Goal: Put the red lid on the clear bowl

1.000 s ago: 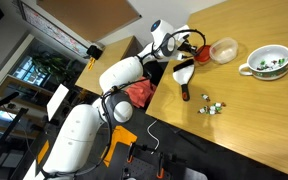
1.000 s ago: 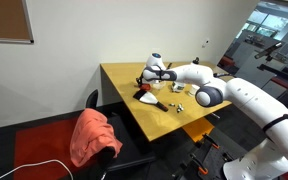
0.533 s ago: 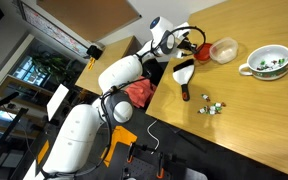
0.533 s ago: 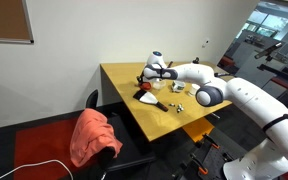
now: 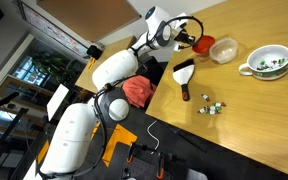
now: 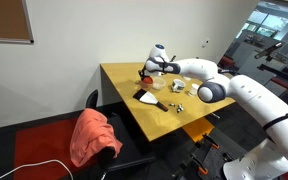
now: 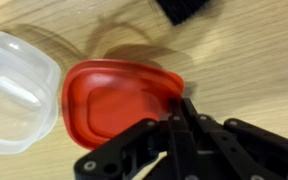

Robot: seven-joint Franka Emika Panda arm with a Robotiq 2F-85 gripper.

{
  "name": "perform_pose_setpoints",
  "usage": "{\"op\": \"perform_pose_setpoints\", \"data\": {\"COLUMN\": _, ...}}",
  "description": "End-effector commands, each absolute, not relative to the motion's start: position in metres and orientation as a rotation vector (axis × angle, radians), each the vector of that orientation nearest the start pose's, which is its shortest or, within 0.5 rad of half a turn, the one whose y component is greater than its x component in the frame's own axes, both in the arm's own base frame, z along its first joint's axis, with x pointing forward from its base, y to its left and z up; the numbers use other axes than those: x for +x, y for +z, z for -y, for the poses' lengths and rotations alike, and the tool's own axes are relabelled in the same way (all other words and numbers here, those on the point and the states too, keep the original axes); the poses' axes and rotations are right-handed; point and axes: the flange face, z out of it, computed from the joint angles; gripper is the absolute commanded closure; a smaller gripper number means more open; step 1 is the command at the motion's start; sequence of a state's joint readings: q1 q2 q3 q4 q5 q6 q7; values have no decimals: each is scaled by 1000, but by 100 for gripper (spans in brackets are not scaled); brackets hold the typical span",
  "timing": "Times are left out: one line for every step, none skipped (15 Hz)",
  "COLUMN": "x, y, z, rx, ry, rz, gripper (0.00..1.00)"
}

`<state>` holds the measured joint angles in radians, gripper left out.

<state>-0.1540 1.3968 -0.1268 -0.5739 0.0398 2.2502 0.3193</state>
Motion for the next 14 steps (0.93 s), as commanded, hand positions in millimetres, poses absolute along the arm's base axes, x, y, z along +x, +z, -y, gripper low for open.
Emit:
{"op": "perform_pose_setpoints", "data": {"x": 809, "y": 189, "z": 167, "rx": -3081, "ry": -394, "rz": -892, "gripper": 98}}
{"op": "perform_pose_setpoints", "data": {"x": 808, "y": 195, "z": 169, "rx": -3073, "ry": -383, "rz": -942, "gripper": 98}}
{"op": "perform_pose_setpoints", "data": {"x": 808, "y": 199, "z": 171, "rx": -3061, "ry": -379, "rz": -979, "gripper": 98}}
{"op": "perform_pose_setpoints", "data": {"x": 807, "y": 204, "z": 173, "rx": -3050, "ry": -371, "rz": -1022, "gripper": 98}}
{"op": "perform_pose_setpoints", "data": {"x": 806, "y": 208, "z": 177, "rx": -3035, "ry": -367, "rz": -1064, "gripper": 98}}
{"op": "perform_pose_setpoints", "data": {"x": 805, "y": 211, "z": 182, "rx": -3020, "ry": -362, "rz": -1111, "gripper": 98}}
{"op": "perform_pose_setpoints", "data": {"x": 804, "y": 214, "z": 186, "rx": -3000, "ry": -359, "rz": -1162, "gripper": 98}}
{"op": "perform_pose_setpoints", "data": {"x": 803, "y": 216, "z": 191, "rx": -2983, "ry": -355, "rz": -1204, "gripper": 98}}
{"op": "perform_pose_setpoints", "data": {"x": 801, "y": 217, "z": 196, "rx": -2964, "ry": -355, "rz": -1245, "gripper": 98}}
{"op": "perform_pose_setpoints", "data": {"x": 800, "y": 217, "z": 202, "rx": -2947, "ry": -352, "rz": -1280, "gripper": 98}}
{"op": "perform_pose_setpoints", "data": {"x": 798, "y": 218, "z": 207, "rx": -2928, "ry": -350, "rz": -1315, "gripper": 98}}
{"op": "perform_pose_setpoints", "data": {"x": 796, "y": 219, "z": 214, "rx": -2913, "ry": -339, "rz": -1333, "gripper": 98}}
{"op": "perform_pose_setpoints", "data": {"x": 794, "y": 220, "z": 219, "rx": -2903, "ry": -331, "rz": -1345, "gripper": 98}}
{"op": "perform_pose_setpoints", "data": {"x": 792, "y": 221, "z": 225, "rx": -2892, "ry": -334, "rz": -1367, "gripper": 98}}
